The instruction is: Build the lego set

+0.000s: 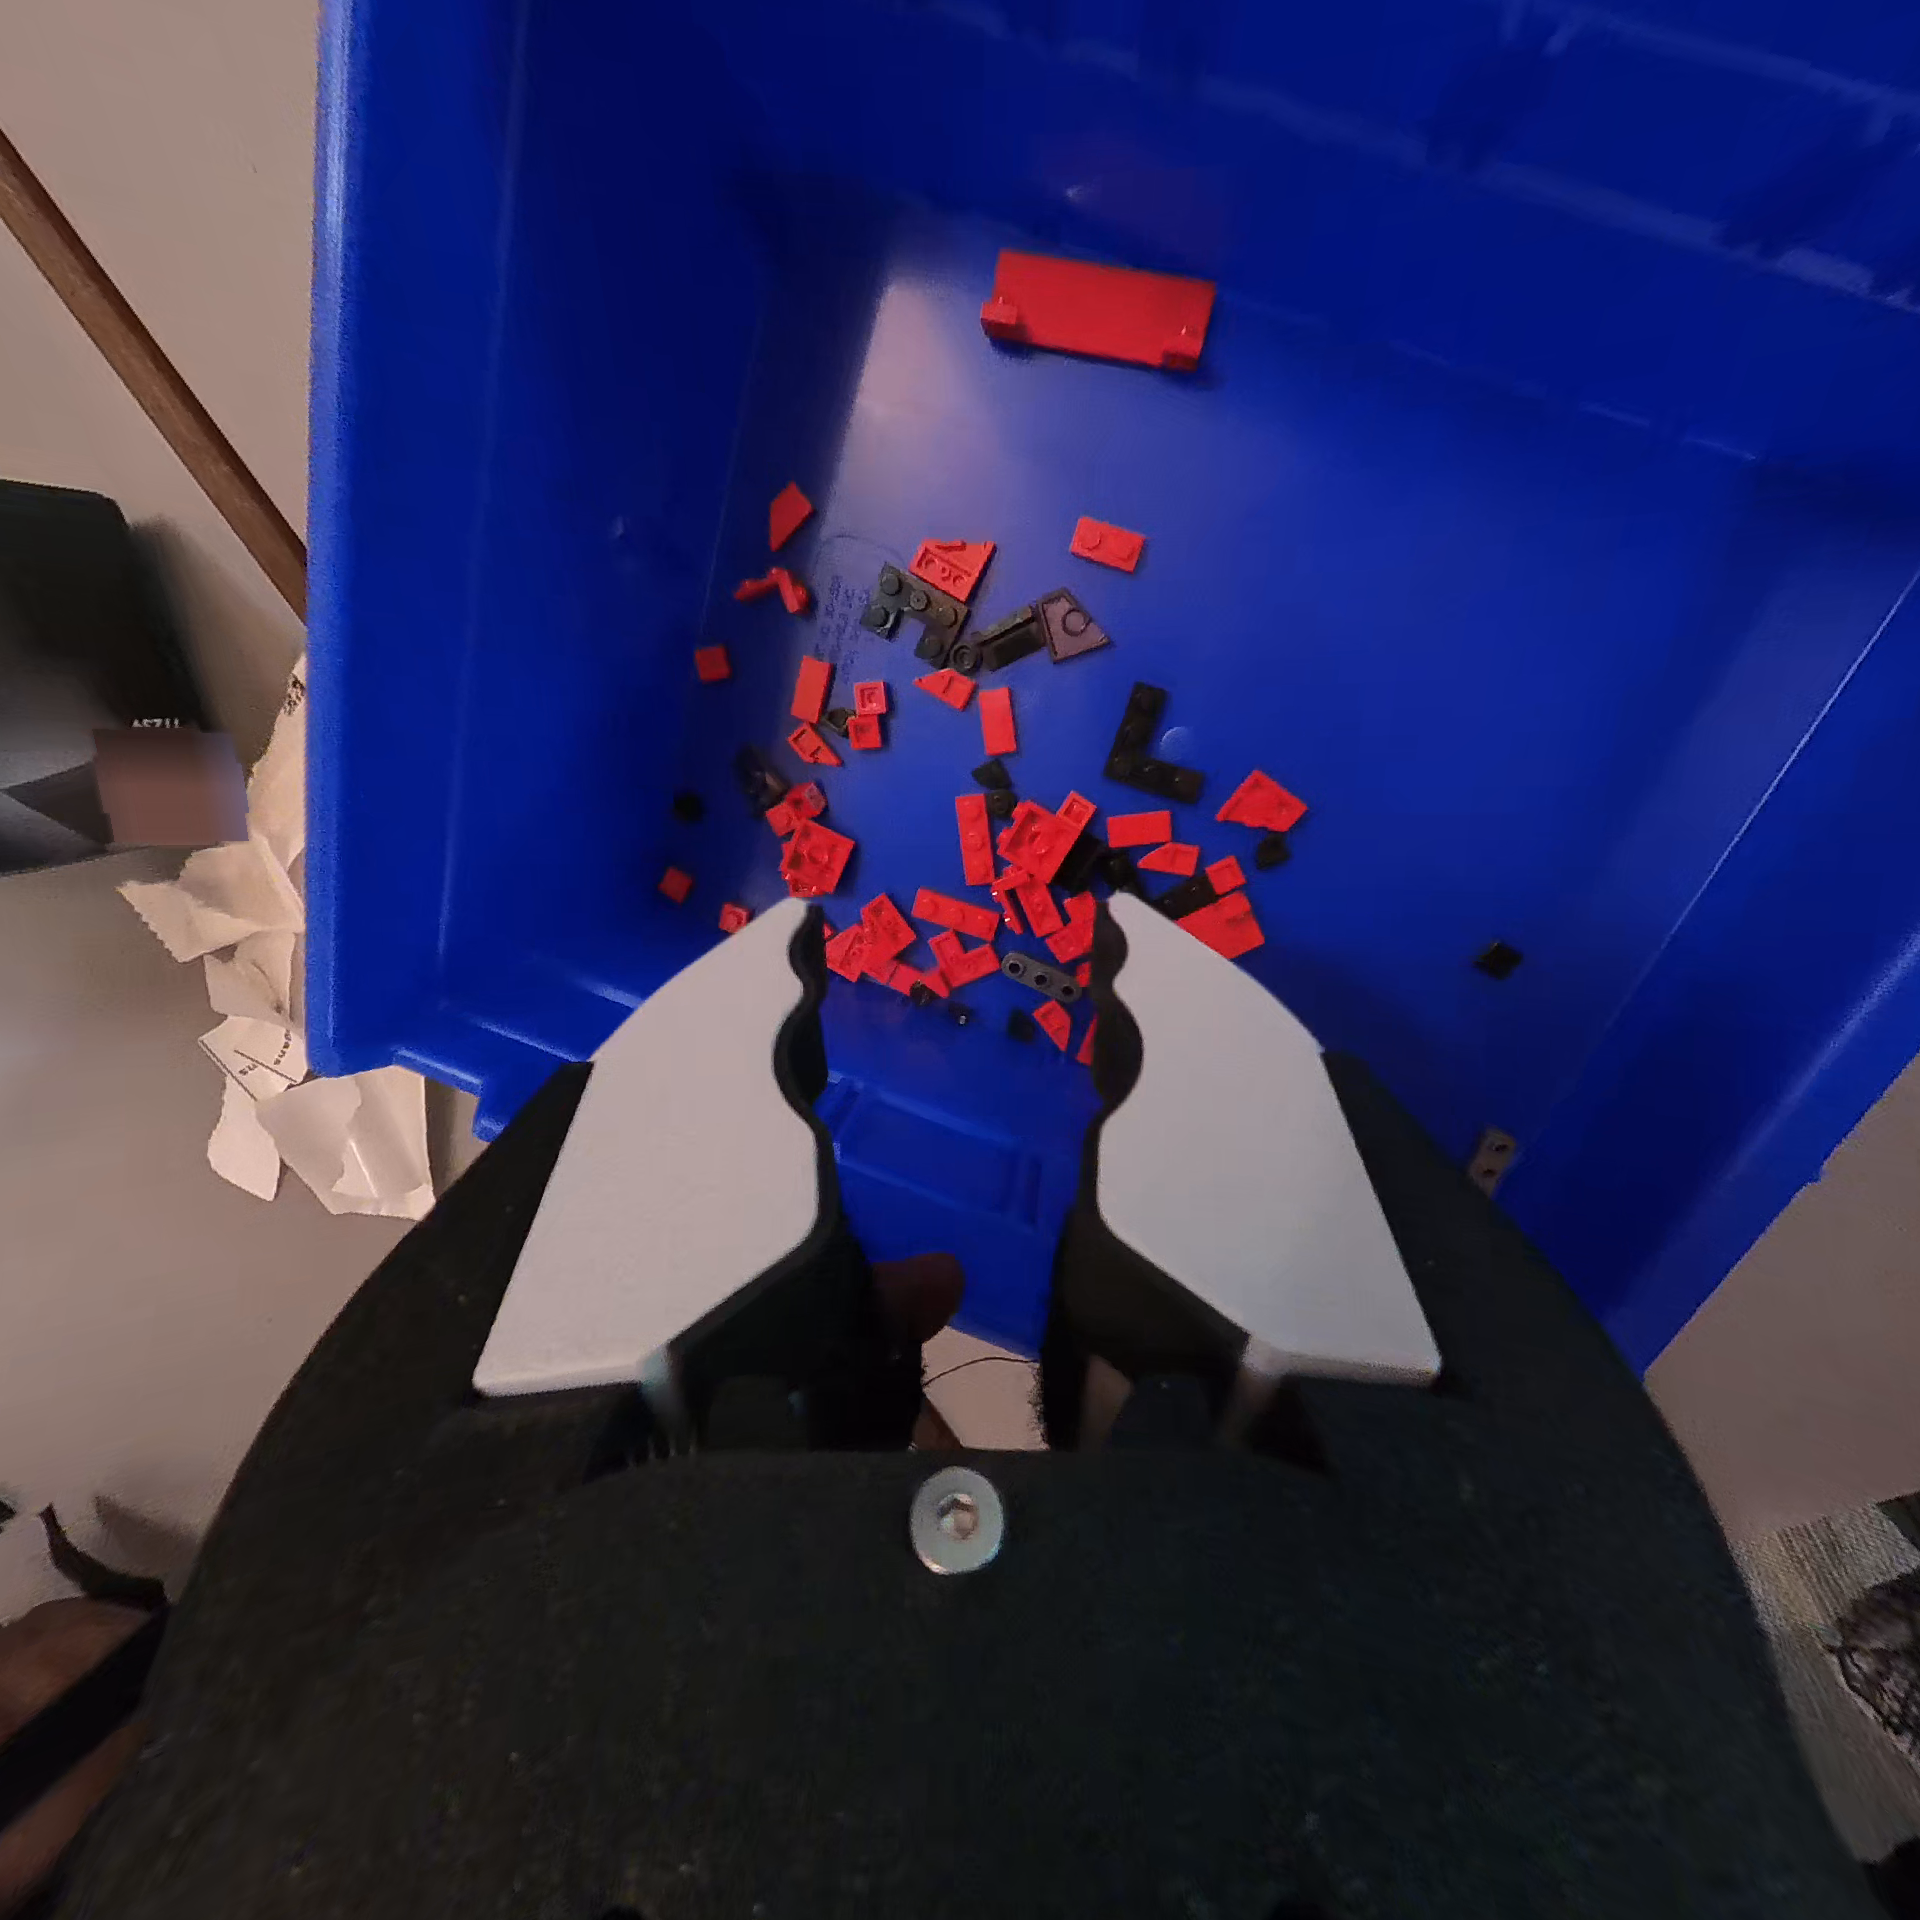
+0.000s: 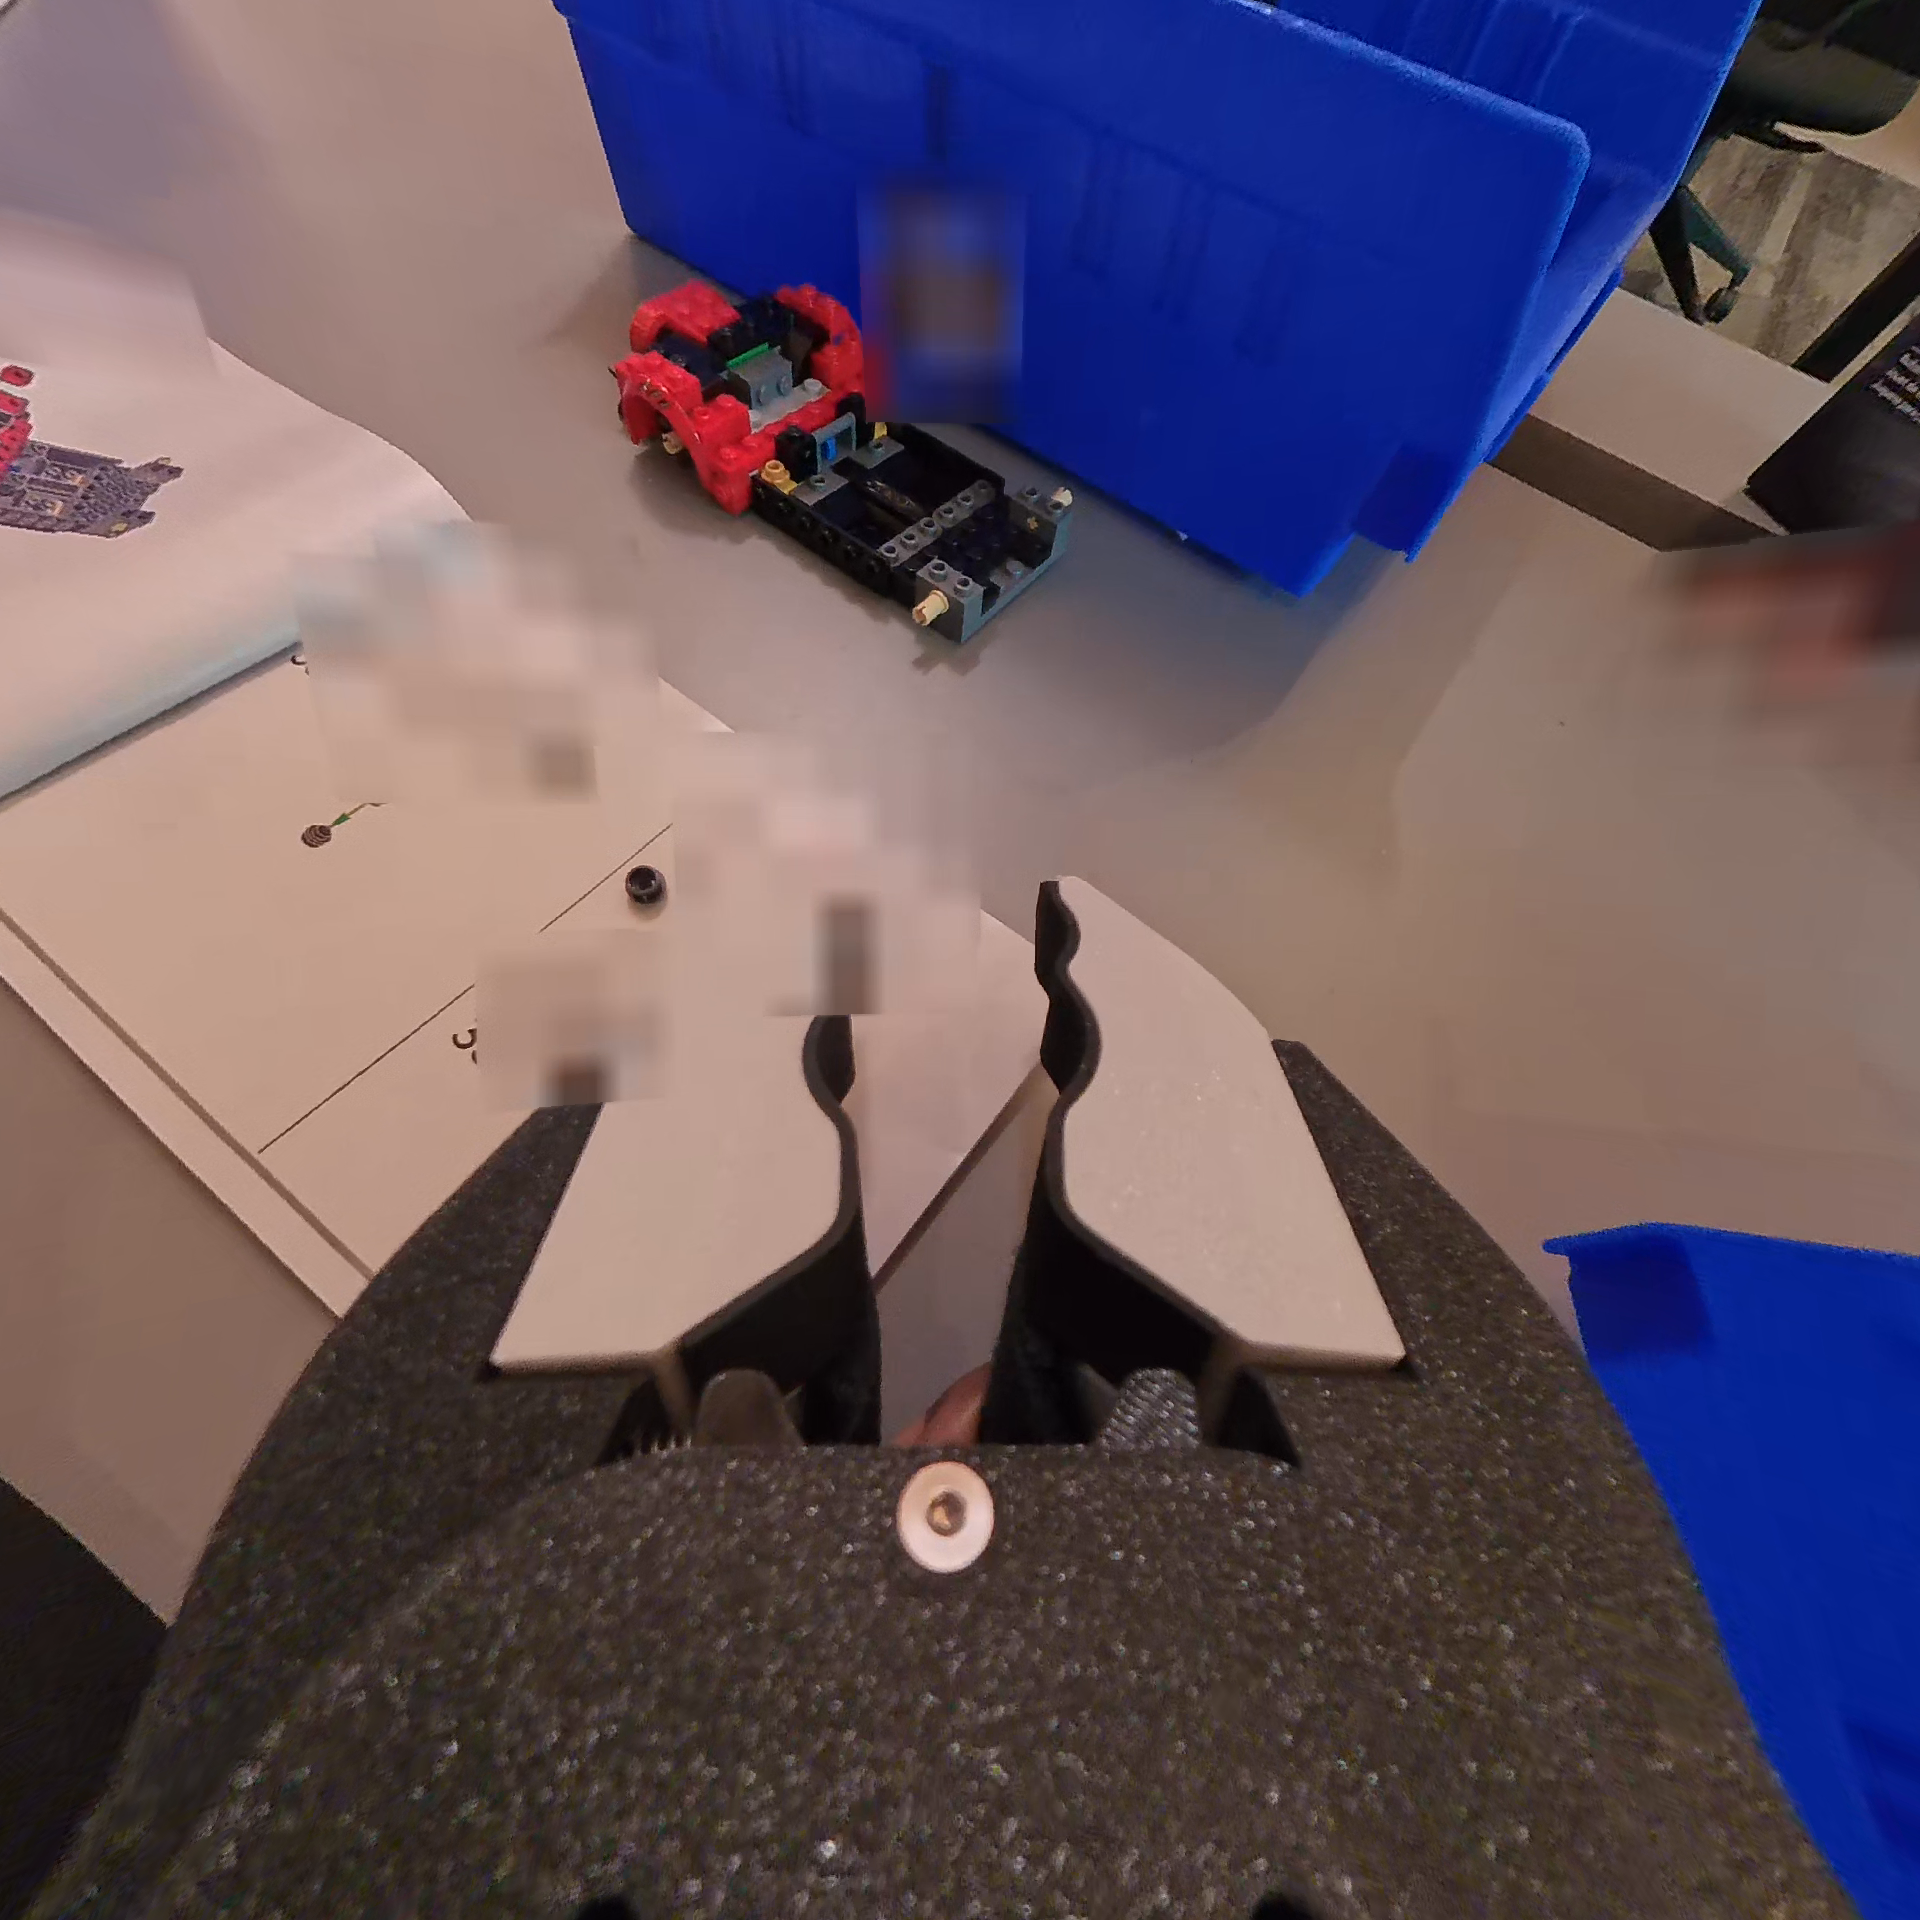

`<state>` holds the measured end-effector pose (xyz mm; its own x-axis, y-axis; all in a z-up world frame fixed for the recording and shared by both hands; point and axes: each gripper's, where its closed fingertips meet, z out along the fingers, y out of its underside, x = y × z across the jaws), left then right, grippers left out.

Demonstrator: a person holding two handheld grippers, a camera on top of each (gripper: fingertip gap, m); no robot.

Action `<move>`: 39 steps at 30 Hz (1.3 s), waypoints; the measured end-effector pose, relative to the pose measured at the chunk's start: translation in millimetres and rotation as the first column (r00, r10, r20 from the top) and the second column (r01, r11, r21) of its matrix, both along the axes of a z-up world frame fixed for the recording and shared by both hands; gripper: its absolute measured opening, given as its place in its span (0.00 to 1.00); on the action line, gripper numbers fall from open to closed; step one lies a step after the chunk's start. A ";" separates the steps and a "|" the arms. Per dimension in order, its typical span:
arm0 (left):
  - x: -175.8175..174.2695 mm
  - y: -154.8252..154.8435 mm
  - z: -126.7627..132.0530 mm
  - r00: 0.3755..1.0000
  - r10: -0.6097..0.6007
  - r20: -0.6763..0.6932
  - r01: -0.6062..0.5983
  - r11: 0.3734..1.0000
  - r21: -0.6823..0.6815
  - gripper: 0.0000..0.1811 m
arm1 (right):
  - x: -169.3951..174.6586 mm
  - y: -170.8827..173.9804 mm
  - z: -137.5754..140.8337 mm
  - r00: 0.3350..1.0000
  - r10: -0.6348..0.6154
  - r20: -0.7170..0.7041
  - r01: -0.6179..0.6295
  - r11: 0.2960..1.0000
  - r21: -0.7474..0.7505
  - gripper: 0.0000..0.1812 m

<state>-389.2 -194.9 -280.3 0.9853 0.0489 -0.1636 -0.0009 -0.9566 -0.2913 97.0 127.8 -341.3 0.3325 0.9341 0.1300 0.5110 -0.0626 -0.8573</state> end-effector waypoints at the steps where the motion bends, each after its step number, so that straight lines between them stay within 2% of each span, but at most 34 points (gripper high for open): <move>1: -0.1 -1.0 -0.9 1.000 -0.002 -0.003 0.002 1.000 -0.008 0.18 | 0.1 0.0 -0.4 1.000 0.000 0.003 0.000 1.000 0.003 0.18; 2: 2.1 -1.9 -1.2 1.000 -0.017 0.005 0.017 1.000 -0.015 0.00 | 0.0 -0.1 -0.5 1.000 0.001 0.005 -0.001 1.000 0.004 0.18; 4: 7.3 0.8 0.3 0.999 -0.040 0.023 0.039 0.999 0.005 0.00 | 0.0 -0.2 -0.5 1.000 0.002 0.005 -0.002 1.000 0.005 0.18; 7: 0.8 7.5 8.4 0.998 -0.037 -0.047 0.039 0.998 0.058 0.00 | 0.2 0.3 -0.1 1.000 0.000 0.000 0.000 1.000 0.001 0.18; 9: 2.9 7.7 9.8 0.998 -0.049 -0.035 0.051 0.997 0.061 0.02 | 0.5 0.7 0.4 1.000 -0.002 -0.006 0.002 1.000 -0.006 0.18; 11: 5.2 4.4 7.8 0.998 -0.062 -0.018 0.062 0.998 0.032 0.11 | 0.4 0.8 0.4 1.000 -0.002 -0.006 0.002 1.000 -0.008 0.17; 13: -0.7 4.2 9.0 0.997 -0.054 -0.061 0.056 0.998 0.031 0.20 | 0.3 0.6 0.3 1.000 -0.001 -0.005 0.001 1.000 -0.005 0.17; 15: 0.2 7.3 10.6 0.995 -0.072 -0.065 0.076 0.995 0.060 0.22 | 0.2 0.2 -0.1 1.000 0.001 -0.001 -0.001 1.000 -0.003 0.17; 18: 12.4 3.7 4.3 0.989 -0.149 -0.011 0.149 0.988 0.035 0.20 | 0.0 0.1 -0.8 1.000 0.002 0.005 -0.002 1.000 -0.003 0.17; 21: 27.3 -5.0 -5.9 0.963 -0.269 0.034 0.270 0.962 -0.035 0.00 | -0.1 0.2 -1.0 1.000 0.002 0.007 -0.002 1.000 0.000 0.17; 24: 47.5 -10.4 -13.7 0.906 -0.413 0.098 0.419 0.907 -0.054 0.00 | 0.0 0.2 -1.2 1.000 0.001 0.008 -0.001 1.000 -0.001 0.17; 25: 40.1 -11.3 -13.5 0.908 -0.416 0.047 0.418 0.905 -0.077 0.03 | -0.1 0.3 -1.2 1.000 0.001 0.009 -0.001 1.000 0.000 0.17; 27: 11.8 -8.5 -1.8 0.929 -0.352 -0.116 0.345 0.936 -0.077 0.16 | -0.1 0.2 -1.3 1.000 0.002 0.010 -0.002 1.000 0.001 0.17; 29: -9.1 -3.4 18.3 0.951 -0.239 -0.194 0.249 0.968 0.030 0.18 | -0.2 0.2 -1.8 1.000 0.002 0.014 -0.002 1.000 0.001 0.17; 30: -16.8 -2.0 27.9 0.960 -0.190 -0.208 0.212 0.973 0.088 0.16 | -0.3 0.1 -2.1 1.000 0.002 0.016 -0.002 1.000 0.001 0.17; 31: -21.1 -2.3 35.3 0.965 -0.165 -0.204 0.193 0.973 0.129 0.00 | -0.3 0.1 -2.4 1.000 0.003 0.018 -0.003 1.000 0.002 0.17; 34: -15.3 -6.4 40.4 0.981 -0.165 -0.101 0.180 0.970 0.165 0.00 | -0.7 0.2 -3.4 1.000 0.005 0.028 -0.005 1.000 0.007 0.17; 36: -17.9 -10.9 36.8 0.981 -0.164 -0.105 0.177 0.977 0.123 0.02 | -0.8 0.1 -3.9 0.999 0.006 0.031 -0.006 1.000 0.008 0.17; 39: -24.7 -11.1 30.2 0.978 -0.153 -0.140 0.167 0.982 0.093 0.18 | -0.8 0.0 -3.8 0.999 0.007 0.031 -0.007 1.000 0.010 0.17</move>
<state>-413.9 -206.0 -250.2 0.9519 -0.0838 -0.2947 -0.1960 -0.9057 -0.3758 96.2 127.8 -345.1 0.3218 0.9349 0.1494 0.5380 -0.0508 -0.8414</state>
